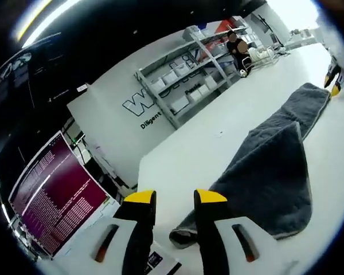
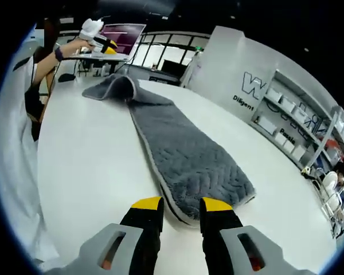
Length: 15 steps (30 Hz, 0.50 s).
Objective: Open the folded towel by lifting each exposed corner and separating the folded layers until the towel lies flat within the target outline without major curled edges
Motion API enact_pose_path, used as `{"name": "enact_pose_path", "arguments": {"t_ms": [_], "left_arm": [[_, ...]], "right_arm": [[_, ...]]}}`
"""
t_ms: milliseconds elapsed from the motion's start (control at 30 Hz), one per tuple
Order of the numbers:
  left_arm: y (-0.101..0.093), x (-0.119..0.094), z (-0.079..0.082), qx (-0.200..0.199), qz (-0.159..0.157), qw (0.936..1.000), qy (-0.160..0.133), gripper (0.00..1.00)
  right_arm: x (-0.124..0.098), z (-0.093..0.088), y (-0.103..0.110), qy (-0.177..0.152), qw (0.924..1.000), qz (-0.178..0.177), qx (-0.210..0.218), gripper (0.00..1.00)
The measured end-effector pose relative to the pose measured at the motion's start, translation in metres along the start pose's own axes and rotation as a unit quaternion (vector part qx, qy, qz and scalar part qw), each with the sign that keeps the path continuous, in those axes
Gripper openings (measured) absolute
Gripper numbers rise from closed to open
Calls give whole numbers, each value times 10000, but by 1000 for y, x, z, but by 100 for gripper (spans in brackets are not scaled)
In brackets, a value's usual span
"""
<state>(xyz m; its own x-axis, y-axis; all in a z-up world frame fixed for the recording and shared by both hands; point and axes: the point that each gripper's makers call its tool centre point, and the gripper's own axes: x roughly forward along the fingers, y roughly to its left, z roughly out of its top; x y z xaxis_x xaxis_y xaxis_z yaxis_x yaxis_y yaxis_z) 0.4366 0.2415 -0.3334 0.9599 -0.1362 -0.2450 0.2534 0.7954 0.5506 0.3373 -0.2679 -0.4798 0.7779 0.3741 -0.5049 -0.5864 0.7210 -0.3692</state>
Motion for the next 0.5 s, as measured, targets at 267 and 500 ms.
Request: {"name": "enact_pose_path", "arguments": {"t_ms": [267,500], "left_arm": [[-44,-15,5,-803,-939,9920,-263,35],[-67,-21,-3,-800,-1074,9908,-199,43]], "right_arm": [[1,2,-2,75,9990,141,-421,23],[5,-2,-1,168,9974,371,-597,23]]}}
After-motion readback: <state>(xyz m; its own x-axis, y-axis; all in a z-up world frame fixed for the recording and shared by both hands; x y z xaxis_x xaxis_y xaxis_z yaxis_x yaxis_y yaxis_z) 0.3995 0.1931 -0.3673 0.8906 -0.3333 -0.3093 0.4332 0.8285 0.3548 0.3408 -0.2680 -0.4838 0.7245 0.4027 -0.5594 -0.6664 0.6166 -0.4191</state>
